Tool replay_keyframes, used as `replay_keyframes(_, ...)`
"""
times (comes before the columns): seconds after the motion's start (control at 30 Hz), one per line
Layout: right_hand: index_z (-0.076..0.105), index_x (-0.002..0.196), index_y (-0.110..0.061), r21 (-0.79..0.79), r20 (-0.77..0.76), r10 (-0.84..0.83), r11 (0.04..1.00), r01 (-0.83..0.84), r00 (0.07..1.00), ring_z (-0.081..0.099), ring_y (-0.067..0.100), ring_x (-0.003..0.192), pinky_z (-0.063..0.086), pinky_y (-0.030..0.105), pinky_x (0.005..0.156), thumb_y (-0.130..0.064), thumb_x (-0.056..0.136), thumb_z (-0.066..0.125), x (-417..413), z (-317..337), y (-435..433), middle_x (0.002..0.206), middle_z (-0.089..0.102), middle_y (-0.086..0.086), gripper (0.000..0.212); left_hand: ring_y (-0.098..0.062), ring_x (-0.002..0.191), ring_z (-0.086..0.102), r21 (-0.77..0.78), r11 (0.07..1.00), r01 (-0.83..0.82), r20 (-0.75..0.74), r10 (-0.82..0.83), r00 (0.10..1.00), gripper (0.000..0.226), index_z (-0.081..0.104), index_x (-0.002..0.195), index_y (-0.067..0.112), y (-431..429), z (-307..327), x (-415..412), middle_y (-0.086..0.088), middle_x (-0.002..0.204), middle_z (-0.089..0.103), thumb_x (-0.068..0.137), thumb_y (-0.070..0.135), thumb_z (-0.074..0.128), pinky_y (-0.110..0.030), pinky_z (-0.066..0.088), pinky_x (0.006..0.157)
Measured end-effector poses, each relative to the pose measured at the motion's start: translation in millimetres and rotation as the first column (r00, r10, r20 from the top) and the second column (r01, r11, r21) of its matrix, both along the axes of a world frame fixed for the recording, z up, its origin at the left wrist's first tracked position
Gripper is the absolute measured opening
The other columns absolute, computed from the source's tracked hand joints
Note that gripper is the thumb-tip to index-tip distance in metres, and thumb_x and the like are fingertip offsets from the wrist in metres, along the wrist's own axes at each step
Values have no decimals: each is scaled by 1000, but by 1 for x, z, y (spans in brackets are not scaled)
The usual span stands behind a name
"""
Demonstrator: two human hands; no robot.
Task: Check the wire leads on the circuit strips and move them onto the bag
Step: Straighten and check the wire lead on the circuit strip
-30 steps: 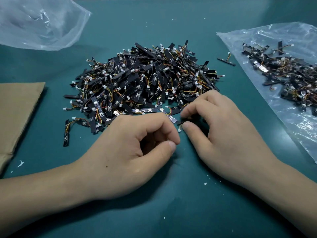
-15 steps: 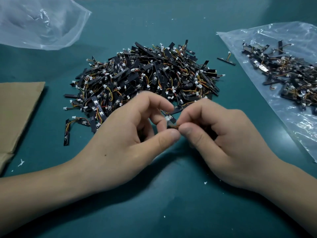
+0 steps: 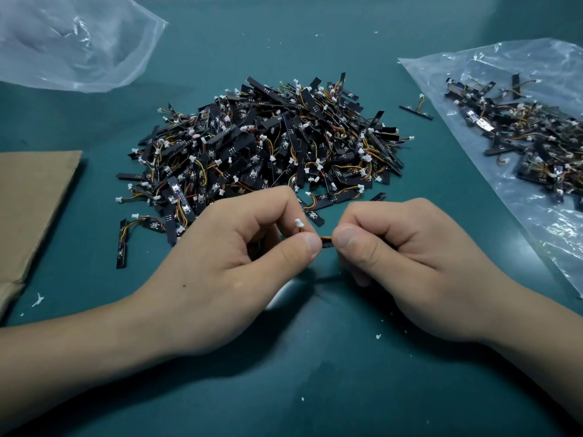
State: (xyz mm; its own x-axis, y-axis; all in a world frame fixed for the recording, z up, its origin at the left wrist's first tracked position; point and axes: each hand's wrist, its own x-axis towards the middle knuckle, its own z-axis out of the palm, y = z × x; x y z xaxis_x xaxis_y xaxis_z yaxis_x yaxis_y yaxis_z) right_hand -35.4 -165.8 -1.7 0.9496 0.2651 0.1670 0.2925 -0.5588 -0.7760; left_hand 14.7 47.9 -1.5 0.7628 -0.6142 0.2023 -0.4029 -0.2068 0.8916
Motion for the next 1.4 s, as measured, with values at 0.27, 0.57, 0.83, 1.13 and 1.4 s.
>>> replay_keyframes(0.27,58,71,-21,-119,-34,136,983,-140,990,48,20,58,42,41,56,-48,101,48,1,2,0,59,47,-1,42,-20,56,55,18,999,38,19,-38,999,14,67,88,22,-1,1,-2,1,69,64,90,36,63,-26,44,49)
replay_keyframes(0.57,52,77,-37,-176,39,188,968,-178,981,48,11,60,42,33,57,-48,103,50,2,3,1,62,48,-10,28,-11,55,54,95,996,2,119,-13,993,12,61,91,30,0,-1,-4,10,71,64,92,42,60,-15,40,52)
replay_keyframes(0.83,52,76,-34,11,41,41,999,-42,998,42,7,53,32,15,54,-42,102,48,-1,3,4,59,46,-12,28,-18,57,52,117,989,85,129,-100,987,24,62,83,21,-1,5,-5,-2,64,57,97,37,51,-29,42,52)
replay_keyframes(1.13,59,76,-25,30,1,112,993,-112,994,51,14,57,36,18,57,-33,102,44,-2,6,0,61,52,-3,31,-3,60,58,53,997,56,43,-58,997,15,62,80,26,-3,6,-10,13,64,61,94,25,59,-11,43,58)
replay_keyframes(1.4,59,76,-25,-4,33,102,995,-101,994,52,12,57,36,15,58,-31,102,45,-2,5,2,60,52,-5,30,6,59,54,66,997,40,16,-41,999,19,69,77,13,-6,12,-13,19,60,55,90,20,57,-1,37,61)
